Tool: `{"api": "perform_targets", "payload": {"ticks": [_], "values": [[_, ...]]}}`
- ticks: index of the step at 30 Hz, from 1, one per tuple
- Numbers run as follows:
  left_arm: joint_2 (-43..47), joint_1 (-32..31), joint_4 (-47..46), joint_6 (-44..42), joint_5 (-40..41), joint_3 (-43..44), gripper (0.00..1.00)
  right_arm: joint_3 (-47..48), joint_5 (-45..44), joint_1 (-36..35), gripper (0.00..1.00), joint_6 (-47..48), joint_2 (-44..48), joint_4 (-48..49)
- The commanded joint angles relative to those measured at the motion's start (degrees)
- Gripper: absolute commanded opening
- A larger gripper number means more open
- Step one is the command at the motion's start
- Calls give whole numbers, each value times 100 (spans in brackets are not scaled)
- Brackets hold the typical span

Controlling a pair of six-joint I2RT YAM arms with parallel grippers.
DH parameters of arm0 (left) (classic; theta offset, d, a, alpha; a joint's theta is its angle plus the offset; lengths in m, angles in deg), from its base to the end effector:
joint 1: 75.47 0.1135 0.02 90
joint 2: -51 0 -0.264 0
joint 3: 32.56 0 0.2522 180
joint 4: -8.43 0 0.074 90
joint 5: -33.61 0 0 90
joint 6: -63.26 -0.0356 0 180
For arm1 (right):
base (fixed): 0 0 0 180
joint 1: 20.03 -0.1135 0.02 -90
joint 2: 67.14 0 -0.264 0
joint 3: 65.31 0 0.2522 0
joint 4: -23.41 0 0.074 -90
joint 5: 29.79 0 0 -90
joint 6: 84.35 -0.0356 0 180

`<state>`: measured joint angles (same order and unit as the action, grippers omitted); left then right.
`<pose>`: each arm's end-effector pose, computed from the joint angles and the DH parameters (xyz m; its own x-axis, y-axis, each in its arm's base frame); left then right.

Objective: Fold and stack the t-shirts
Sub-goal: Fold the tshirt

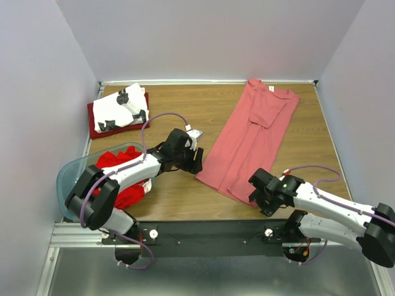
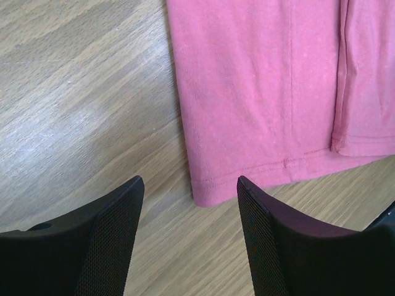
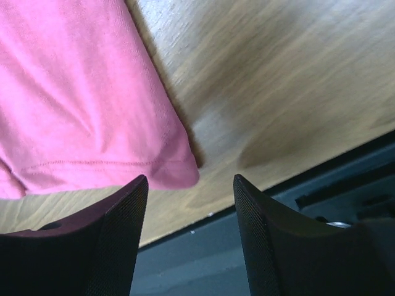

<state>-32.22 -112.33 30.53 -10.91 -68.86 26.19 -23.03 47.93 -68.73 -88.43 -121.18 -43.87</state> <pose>0.2299 -0.1820 0.1922 -0.7512 0.2303 -0.6186 0.5193 0.7848 -0.3384 0.0932 0.0946 0.1690 -0.6595 0.7260 -0.1948 0.6967 0.6876 0.2045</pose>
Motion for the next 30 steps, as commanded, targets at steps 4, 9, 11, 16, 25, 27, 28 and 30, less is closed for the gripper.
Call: {"api": "perform_targets", "payload": {"ticks": [4, 9, 11, 16, 25, 27, 28, 30], "values": [[-45, 12, -52, -63, 156, 27, 70, 58, -223, -51, 64, -5, -677, 333], [-1, 12, 10, -54, 385, 36, 70, -135, -170, -51, 64, -92, -547, 351], [-19, 4, 10, -54, 377, 53, 70, -188, -161, -51, 63, -145, -380, 359], [-54, -31, 45, -54, 385, 45, 69, -267, -188, -51, 50, -172, -282, 359], [52, -269, 133, 156, 482, -78, 69, -276, -232, -51, 25, -84, -379, 351], [52, -304, 133, 174, 482, -87, 68, -311, -214, -51, 21, -75, -353, 342], [52, -304, 133, 200, 447, -105, 68, -329, -205, -51, 17, -84, -301, 333], [34, -322, 133, 227, 447, -122, 67, -346, -205, -51, 16, -84, -248, 342]]}}
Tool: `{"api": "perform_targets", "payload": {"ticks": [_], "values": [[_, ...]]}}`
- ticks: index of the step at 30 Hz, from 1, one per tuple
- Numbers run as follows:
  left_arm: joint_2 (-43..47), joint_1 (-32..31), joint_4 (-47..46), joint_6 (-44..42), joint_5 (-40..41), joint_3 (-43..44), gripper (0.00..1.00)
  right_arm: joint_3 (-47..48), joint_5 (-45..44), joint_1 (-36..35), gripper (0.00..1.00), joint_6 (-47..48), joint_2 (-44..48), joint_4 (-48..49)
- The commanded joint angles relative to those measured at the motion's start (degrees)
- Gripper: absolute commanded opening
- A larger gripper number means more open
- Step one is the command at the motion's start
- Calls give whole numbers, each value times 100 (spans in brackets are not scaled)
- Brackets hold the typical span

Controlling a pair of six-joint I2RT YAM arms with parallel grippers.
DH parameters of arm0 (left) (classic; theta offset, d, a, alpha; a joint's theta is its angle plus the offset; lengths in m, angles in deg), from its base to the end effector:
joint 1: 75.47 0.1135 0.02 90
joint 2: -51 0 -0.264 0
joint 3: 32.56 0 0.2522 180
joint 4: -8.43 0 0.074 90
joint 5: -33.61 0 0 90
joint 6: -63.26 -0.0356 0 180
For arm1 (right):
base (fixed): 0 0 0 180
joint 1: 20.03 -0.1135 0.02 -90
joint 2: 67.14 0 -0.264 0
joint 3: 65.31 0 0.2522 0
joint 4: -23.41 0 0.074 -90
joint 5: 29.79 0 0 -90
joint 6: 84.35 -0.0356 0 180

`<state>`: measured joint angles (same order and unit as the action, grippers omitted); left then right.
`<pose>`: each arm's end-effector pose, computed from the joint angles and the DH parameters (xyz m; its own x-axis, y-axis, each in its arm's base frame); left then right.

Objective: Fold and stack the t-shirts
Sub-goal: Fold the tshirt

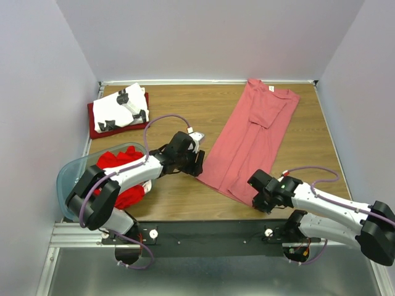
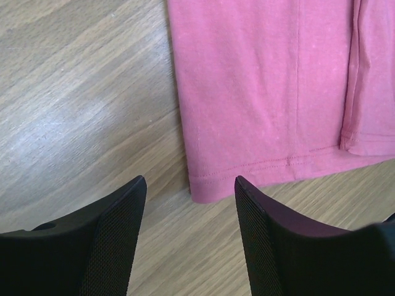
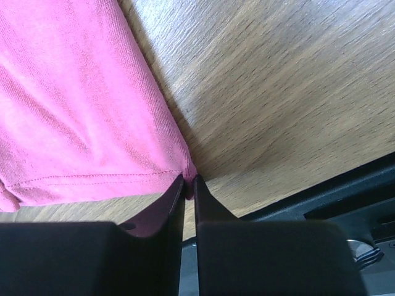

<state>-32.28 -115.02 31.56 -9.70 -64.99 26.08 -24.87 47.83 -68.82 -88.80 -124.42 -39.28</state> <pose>0.2216 -0.1899 0.1897 -0.7531 0.2461 -0.6102 0.5087 0.8059 -0.3028 0.0970 0.0991 0.1556 -0.6567 0.7282 -0.1961 0.7009 0.6853 0.1975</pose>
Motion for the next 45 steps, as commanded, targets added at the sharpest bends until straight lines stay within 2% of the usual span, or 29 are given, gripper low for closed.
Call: {"api": "perform_targets", "payload": {"ticks": [1, 15, 20, 26, 30, 32, 33, 34, 38, 45], "values": [[23, -61, 30, 98, 43, -120, 66, -171, -186, -42, 15, -47, 137, -117], [-425, -378, 232, 168, 517, -32, 56, -84, -212, -42, 14, 23, 208, -152], [-548, -457, 311, 168, 754, 20, 47, -48, -247, -42, 13, 59, 191, -161], [-715, -571, 259, 160, 746, 108, 45, -57, -238, -42, 13, 94, 190, -187], [-803, -598, 259, 142, 702, 100, 26, -49, -265, -42, 13, 103, 252, -249], [-821, -633, 224, 116, 571, 91, 17, -13, -309, -42, 8, 103, 305, -293], [-847, -650, 215, 107, 518, 82, 6, 82, -361, -42, 7, 120, 340, -362], [-856, -694, 206, 116, 465, 73, 0, 136, -388, -42, 6, 164, 366, -415], [-742, -809, 215, 133, 333, -41, 0, 452, -432, -42, 0, 296, 296, -740], [382, -826, 750, 625, 35, -226, 0, 997, -291, -42, 0, 437, 182, -1365]]}}
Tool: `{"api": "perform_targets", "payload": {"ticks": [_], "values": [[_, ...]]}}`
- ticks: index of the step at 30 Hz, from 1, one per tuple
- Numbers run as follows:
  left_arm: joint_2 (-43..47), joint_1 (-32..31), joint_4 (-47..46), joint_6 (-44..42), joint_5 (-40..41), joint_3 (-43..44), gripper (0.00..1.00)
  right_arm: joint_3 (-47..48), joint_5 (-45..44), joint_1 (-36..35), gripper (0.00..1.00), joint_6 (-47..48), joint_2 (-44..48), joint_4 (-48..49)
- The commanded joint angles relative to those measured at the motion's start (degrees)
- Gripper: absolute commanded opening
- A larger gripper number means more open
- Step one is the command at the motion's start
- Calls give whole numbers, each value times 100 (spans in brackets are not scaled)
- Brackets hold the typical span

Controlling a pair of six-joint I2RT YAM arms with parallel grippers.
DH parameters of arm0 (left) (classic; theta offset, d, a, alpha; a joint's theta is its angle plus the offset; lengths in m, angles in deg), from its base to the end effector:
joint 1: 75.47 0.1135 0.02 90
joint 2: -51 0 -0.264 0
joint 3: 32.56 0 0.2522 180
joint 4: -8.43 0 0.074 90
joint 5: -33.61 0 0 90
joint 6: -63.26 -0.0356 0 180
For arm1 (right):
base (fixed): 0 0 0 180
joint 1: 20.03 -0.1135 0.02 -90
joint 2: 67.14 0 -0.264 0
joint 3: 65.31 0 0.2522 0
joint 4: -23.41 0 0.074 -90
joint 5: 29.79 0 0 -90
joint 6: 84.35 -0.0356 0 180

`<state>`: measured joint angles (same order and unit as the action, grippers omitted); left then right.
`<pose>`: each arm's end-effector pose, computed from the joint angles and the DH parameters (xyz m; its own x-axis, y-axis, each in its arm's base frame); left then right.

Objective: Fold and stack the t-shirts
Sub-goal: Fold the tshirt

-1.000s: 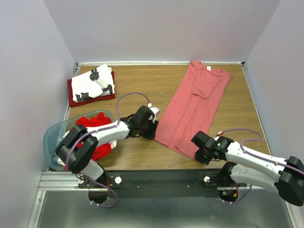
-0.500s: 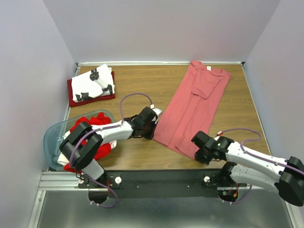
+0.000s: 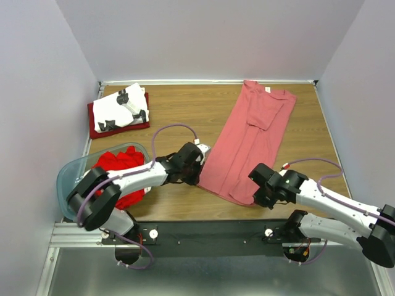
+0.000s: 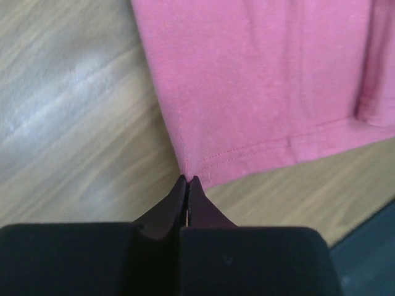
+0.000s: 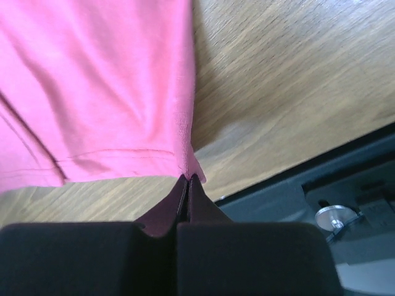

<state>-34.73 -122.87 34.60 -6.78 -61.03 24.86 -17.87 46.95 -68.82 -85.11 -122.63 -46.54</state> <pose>0.1915 -0.2125 0.1681 -0.7791 0.3446 -0.5236 0.5315 0.8061 -0.2602 0.1002 0.1020 0.1894 -0.6922 0.6868 -0.2216 0.6537 0.7268 0.2109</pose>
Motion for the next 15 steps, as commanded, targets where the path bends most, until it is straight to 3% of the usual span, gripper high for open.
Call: {"api": "perform_targets", "payload": {"ticks": [1, 9, 15], "values": [[732, -42, 517, 402, -423, -95, 0, 341, -178, -51, 1, 85, 37, -683], [1252, -41, 1045, 833, -731, 187, 0, 965, -19, -69, 0, 243, 99, -1052], [657, 20, 712, 930, -581, 775, 0, 1177, -554, -60, 1, 261, 108, -772]]}}
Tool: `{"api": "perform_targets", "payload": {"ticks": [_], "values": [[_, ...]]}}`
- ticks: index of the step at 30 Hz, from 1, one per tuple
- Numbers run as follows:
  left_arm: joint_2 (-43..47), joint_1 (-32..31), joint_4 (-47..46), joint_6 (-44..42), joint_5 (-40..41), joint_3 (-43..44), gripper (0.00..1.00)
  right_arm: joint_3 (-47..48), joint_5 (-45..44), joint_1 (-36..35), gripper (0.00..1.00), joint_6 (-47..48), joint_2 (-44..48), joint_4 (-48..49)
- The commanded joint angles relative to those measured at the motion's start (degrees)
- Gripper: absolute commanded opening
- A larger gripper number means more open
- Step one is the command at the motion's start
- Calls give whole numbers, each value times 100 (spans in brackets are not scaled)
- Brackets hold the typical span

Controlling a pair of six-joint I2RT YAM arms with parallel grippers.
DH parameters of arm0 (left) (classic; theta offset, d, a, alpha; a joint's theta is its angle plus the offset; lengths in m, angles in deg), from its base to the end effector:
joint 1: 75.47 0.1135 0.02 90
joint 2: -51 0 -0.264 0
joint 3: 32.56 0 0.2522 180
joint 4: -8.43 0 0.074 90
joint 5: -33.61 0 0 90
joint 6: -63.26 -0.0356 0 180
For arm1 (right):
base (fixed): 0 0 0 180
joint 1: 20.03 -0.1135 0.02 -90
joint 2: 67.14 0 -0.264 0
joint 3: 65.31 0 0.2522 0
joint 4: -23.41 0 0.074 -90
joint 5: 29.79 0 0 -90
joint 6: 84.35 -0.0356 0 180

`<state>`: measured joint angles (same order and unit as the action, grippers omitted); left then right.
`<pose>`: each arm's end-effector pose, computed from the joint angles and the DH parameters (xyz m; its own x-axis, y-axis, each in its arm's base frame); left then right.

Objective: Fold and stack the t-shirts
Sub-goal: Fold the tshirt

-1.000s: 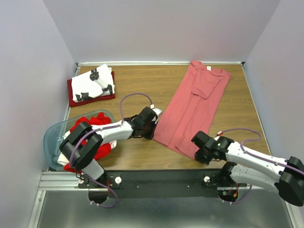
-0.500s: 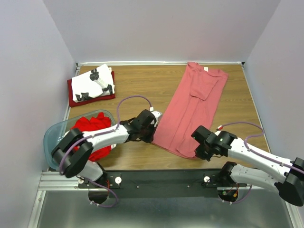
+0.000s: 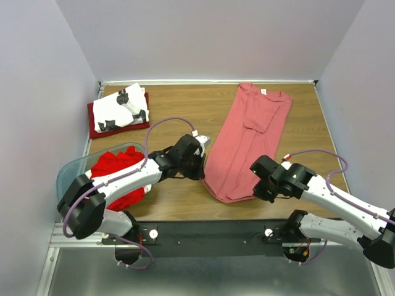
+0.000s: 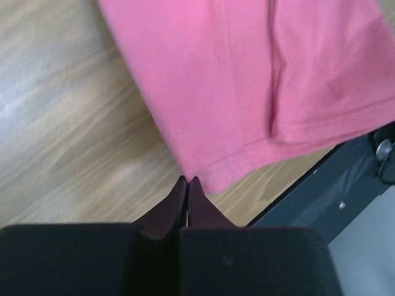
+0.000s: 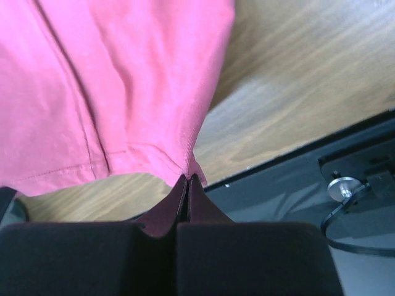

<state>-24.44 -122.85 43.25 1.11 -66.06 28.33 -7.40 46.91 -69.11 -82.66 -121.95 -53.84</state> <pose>0.1776 -0.2018 0.2229 -0.8279 0.2195 -0.5162 0.4668 0.7799 -0.4169 0.1040 0.1075 0.2384 -0.7125 0.6632 -0.2293 0.6094 0.7468 0.2665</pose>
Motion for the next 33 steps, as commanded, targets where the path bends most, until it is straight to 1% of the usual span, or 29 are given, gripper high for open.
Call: {"api": "perform_targets", "payload": {"ticks": [1, 3, 8, 10, 12, 16, 17, 20, 23, 26, 30, 33], "values": [[-497, 35, -198, 124, -105, 498, 0, 113, -620, -31, 0, 25, 14, 11], [-856, 79, -269, 71, -140, 779, 0, 130, -787, -23, 1, 77, -100, 99], [-1394, 211, -348, -43, -167, 1376, 0, 156, -1490, 4, 1, 227, -206, 169], [-1631, 290, -357, -105, -175, 1535, 0, 183, -1788, 65, 1, 384, -197, 275], [-1746, 334, -331, -149, -184, 1720, 0, 244, -1904, 214, 1, 551, -249, 467], [-2009, 439, -374, -246, -263, 1931, 0, 367, -1782, 627, 1, 1263, -662, 907], [-2079, 448, -401, -280, -307, 1983, 0, 402, -1773, 810, 1, 1508, -898, 1012], [-2194, 475, -453, -316, -342, 2089, 0, 455, -1685, 1119, 0, 2010, -1128, 1258], [-2387, 536, -541, -325, -447, 2273, 0, 438, -1562, 1706, 0, 2448, -1138, 1548], [-2572, 589, -585, -342, -562, 2519, 0, 376, -1430, 2059, 1, 2889, -1172, 1769], [-3028, 694, -577, -413, -545, 3160, 0, 394, -1263, 2674, 1, 3372, -1470, 2172], [-3275, 817, -524, -457, -518, 3600, 0, 525, -1219, 2982, 1, 3689, -1708, 2384]]}}
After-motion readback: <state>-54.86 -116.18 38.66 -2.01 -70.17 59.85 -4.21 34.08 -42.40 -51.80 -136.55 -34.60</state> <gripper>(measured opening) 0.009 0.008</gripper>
